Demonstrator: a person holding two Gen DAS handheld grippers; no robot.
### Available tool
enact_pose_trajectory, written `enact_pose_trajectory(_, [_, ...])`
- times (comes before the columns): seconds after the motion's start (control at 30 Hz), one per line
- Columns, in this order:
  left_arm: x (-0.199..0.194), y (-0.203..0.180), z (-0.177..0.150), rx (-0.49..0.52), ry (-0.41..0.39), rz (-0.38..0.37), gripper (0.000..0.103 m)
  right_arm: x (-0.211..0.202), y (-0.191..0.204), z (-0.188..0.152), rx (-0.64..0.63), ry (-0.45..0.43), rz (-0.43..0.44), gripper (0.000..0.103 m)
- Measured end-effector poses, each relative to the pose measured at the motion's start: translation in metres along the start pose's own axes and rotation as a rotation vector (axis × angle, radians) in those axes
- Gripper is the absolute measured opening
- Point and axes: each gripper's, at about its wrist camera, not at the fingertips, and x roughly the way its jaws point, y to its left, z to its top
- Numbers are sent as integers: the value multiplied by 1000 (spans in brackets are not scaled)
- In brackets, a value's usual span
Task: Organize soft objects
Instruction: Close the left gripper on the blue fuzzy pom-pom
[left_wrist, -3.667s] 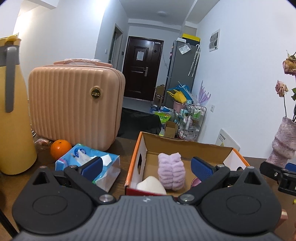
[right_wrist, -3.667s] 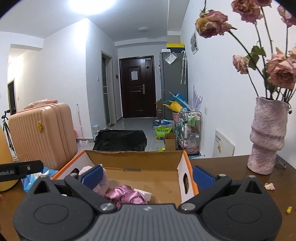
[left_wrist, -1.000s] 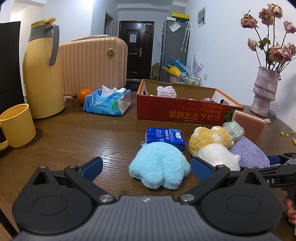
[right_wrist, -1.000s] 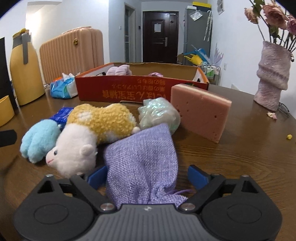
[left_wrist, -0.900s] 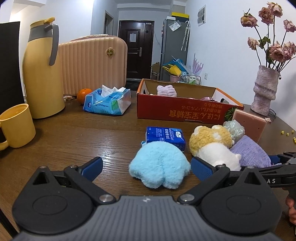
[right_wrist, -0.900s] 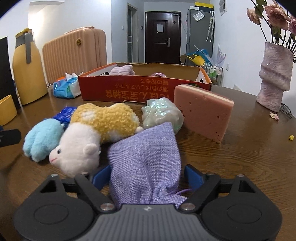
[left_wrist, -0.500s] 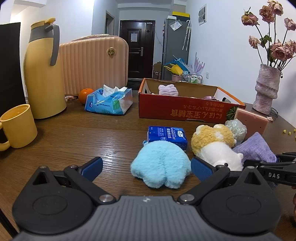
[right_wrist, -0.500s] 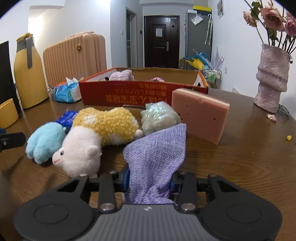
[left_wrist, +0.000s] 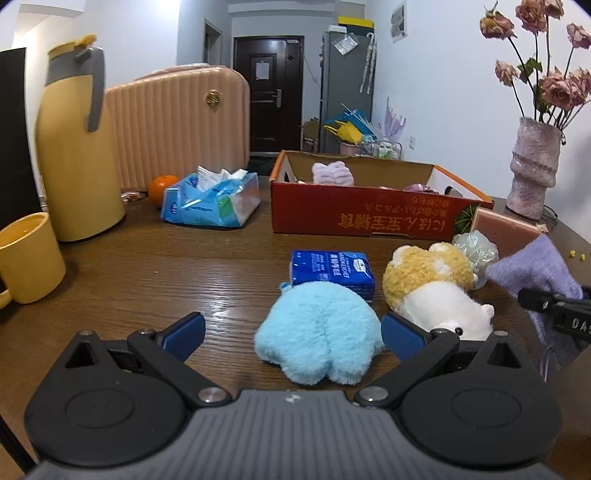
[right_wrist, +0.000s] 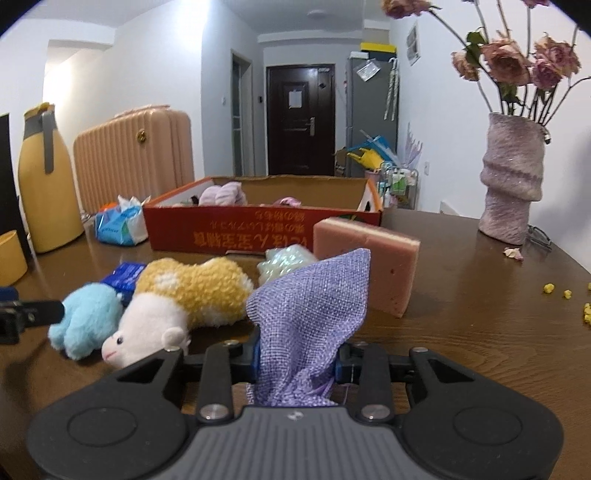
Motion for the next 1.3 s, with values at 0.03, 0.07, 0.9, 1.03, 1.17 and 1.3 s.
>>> enact_pose_trajectory(0.03, [3,-1,1,5,9,-8,103,-1,-1,0,6,-7,-3,32])
enact_pose_trajectory(0.07, [6,-3,1,11,17,-14,103,-2,-2,1,11,-14,-6,32])
enact_pose_trajectory(0.9, [70,-15,7,40,176,-21,103,-2,-6,2,38,-20,-5,32])
enact_pose_trajectory(1.03, [69,-15,5,44,169,-19,103,-2,-6,2,36,-18,-5,32])
enact_pose_trajectory(1.17, [68,-15,4,47,168,-34,103,-2,-6,1,33,-18,-6,32])
enact_pose_trajectory(1.3, [66,-15,5,55,154,-40,88,-2,-6,2,33,-21,-11,32])
